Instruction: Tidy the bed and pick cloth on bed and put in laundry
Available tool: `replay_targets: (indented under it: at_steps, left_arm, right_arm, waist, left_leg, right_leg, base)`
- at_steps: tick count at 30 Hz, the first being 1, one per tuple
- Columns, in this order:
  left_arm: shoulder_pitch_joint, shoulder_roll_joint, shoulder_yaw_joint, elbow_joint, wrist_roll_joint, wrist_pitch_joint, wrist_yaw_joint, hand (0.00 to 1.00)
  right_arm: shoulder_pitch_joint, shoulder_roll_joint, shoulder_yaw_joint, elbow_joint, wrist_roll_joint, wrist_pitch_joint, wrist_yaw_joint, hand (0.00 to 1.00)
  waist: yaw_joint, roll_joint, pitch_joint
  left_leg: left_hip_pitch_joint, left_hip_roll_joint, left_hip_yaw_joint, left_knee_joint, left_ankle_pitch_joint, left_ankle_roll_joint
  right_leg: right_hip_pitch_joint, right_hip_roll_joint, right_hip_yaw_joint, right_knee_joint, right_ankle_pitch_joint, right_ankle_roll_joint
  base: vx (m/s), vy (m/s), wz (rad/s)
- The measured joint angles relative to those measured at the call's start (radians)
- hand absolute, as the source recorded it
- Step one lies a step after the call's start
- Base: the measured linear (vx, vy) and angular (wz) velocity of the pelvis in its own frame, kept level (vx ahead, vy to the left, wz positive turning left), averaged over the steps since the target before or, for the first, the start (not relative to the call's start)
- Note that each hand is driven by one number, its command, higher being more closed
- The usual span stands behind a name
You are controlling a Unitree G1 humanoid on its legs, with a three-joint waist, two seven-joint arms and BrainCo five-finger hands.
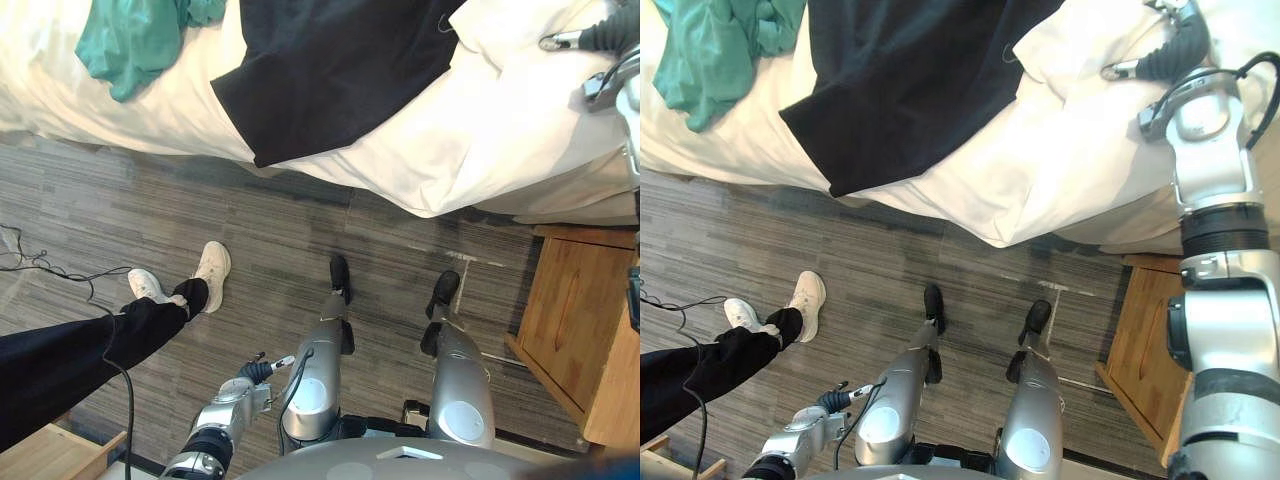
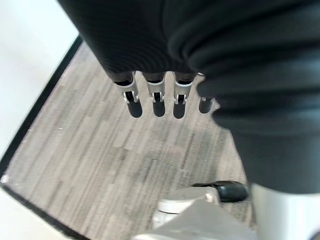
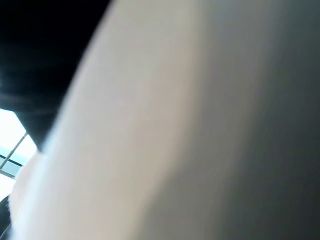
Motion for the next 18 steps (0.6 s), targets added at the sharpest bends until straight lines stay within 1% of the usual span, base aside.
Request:
replay_targets:
  at_steps: [1, 6, 8, 9, 10, 11, 12, 13, 14, 15, 16, 17, 18]
  left_arm:
    - [0.000, 0.000, -0.001, 0.000, 0.000, -0.013, -0.015, 0.00]
    - [0.000, 0.000, -0.007, -0.004, 0.016, -0.038, -0.045, 0.00]
    - [0.000, 0.000, 0.002, -0.009, 0.025, -0.052, -0.058, 0.00]
    - [0.000, 0.000, 0.005, -0.011, 0.028, -0.054, -0.063, 0.00]
    - [0.000, 0.000, 0.007, -0.014, 0.060, -0.055, -0.066, 0.00]
    - [0.000, -0.001, 0.014, -0.017, 0.080, -0.053, -0.067, 0.00]
    - [0.000, -0.001, 0.018, -0.017, 0.095, -0.052, -0.067, 0.00]
    - [0.005, -0.001, 0.028, -0.014, 0.111, -0.050, -0.065, 0.00]
    - [0.008, -0.002, 0.031, -0.007, 0.123, -0.049, -0.065, 0.00]
    - [0.017, -0.002, 0.033, 0.001, 0.130, -0.048, -0.064, 0.00]
    - [0.026, -0.003, 0.034, 0.003, 0.130, -0.037, -0.064, 0.00]
    - [0.028, -0.004, 0.034, 0.007, 0.130, -0.032, -0.064, 0.00]
    - [0.031, -0.011, 0.035, 0.022, 0.133, -0.028, -0.064, 0.00]
  right_arm:
    - [0.001, 0.000, -0.006, 0.022, 0.022, -0.017, -0.001, 1.00]
    - [0.049, 0.014, -0.028, 0.038, 0.061, -0.071, -0.006, 1.00]
    - [0.115, 0.046, -0.086, 0.009, 0.080, -0.092, -0.009, 1.00]
    - [0.138, 0.056, -0.105, -0.007, 0.094, -0.094, -0.010, 1.00]
    - [0.185, 0.081, -0.144, -0.037, 0.112, -0.100, -0.012, 0.00]
    - [0.242, 0.113, -0.193, -0.072, 0.138, -0.105, -0.021, 0.00]
    - [0.277, 0.133, -0.218, -0.093, 0.147, -0.107, -0.031, 0.00]
    - [0.350, 0.177, -0.255, -0.131, 0.163, -0.113, -0.049, 0.00]
    - [0.388, 0.201, -0.271, -0.148, 0.169, -0.117, -0.062, 0.00]
    - [0.461, 0.252, -0.296, -0.171, 0.177, -0.124, -0.089, 0.00]
    - [0.530, 0.297, -0.315, -0.186, 0.193, -0.124, -0.123, 0.00]
    - [0.569, 0.321, -0.333, -0.192, 0.201, -0.124, -0.136, 0.00]
    - [0.644, 0.371, -0.369, -0.195, 0.235, -0.123, -0.171, 0.00]
  waist:
    - [-0.001, 0.001, -0.001]
    - [-0.001, 0.001, -0.001]
    - [-0.011, -0.001, -0.002]
    - [-0.013, -0.003, -0.003]
    - [-0.021, -0.007, -0.005]
    - [-0.028, -0.011, -0.006]
    - [-0.028, -0.019, -0.012]
    - [-0.031, -0.035, -0.029]
    - [-0.035, -0.046, -0.039]
    - [-0.048, -0.068, -0.068]
    - [-0.062, -0.088, -0.092]
    - [-0.065, -0.099, -0.108]
    - [-0.069, -0.116, -0.142]
  left_leg:
    - [0.005, 0.000, 0.002, 0.000, 0.000, 0.000]
    - [0.062, 0.000, 0.033, -0.008, 0.000, 0.000]
    - [0.092, 0.002, 0.057, -0.008, -0.001, 0.000]
    - [0.101, 0.002, 0.062, -0.008, -0.001, 0.000]
    - [0.117, 0.006, 0.080, -0.008, -0.002, -0.001]
    - [0.140, 0.012, 0.093, -0.008, -0.010, -0.004]
    - [0.151, 0.015, 0.105, -0.008, -0.014, -0.008]
    - [0.171, 0.020, 0.120, -0.008, -0.019, -0.014]
    - [0.183, 0.022, 0.131, -0.008, -0.021, -0.015]
    - [0.198, 0.027, 0.145, -0.008, -0.029, -0.020]
    - [0.218, 0.033, 0.161, -0.008, -0.040, -0.021]
    - [0.225, 0.035, 0.171, -0.008, -0.043, -0.023]
    - [0.239, 0.039, 0.192, -0.008, -0.054, -0.023]
  right_leg:
    - [0.002, 0.000, 0.002, 0.003, 0.000, 0.000]
    - [0.035, 0.002, 0.031, 0.002, 0.002, 0.003]
    - [0.060, 0.006, 0.046, -0.005, 0.005, 0.005]
    - [0.067, 0.008, 0.052, -0.011, 0.008, 0.006]
    - [0.084, 0.014, 0.059, -0.027, 0.016, 0.007]
    - [0.106, 0.023, 0.071, -0.042, 0.023, 0.006]
    - [0.112, 0.028, 0.080, -0.048, 0.026, 0.005]
    - [0.128, 0.037, 0.090, -0.063, 0.030, 0.006]
    - [0.135, 0.041, 0.098, -0.068, 0.031, 0.006]
    - [0.145, 0.048, 0.110, -0.076, 0.031, 0.006]
    - [0.163, 0.056, 0.120, -0.090, 0.031, 0.006]
    - [0.166, 0.060, 0.130, -0.095, 0.031, 0.007]
    - [0.174, 0.067, 0.146, -0.107, 0.034, 0.012]
  base:
    - [0.00, 0.010, -0.07]
    - [0.01, 0.007, -0.19]
    - [0.02, 0.012, -0.23]
    - [0.02, 0.008, -0.29]
    - [0.03, 0.006, -0.33]
    - [0.02, 0.006, -0.38]
    - [0.03, -0.002, -0.44]
    - [0.02, -0.006, -0.41]
    - [0.03, -0.015, -0.45]
    - [0.05, -0.017, -0.39]
    - [0.05, -0.015, -0.38]
    - [0.05, -0.013, -0.40]
    - [0.06, -0.013, -0.46]
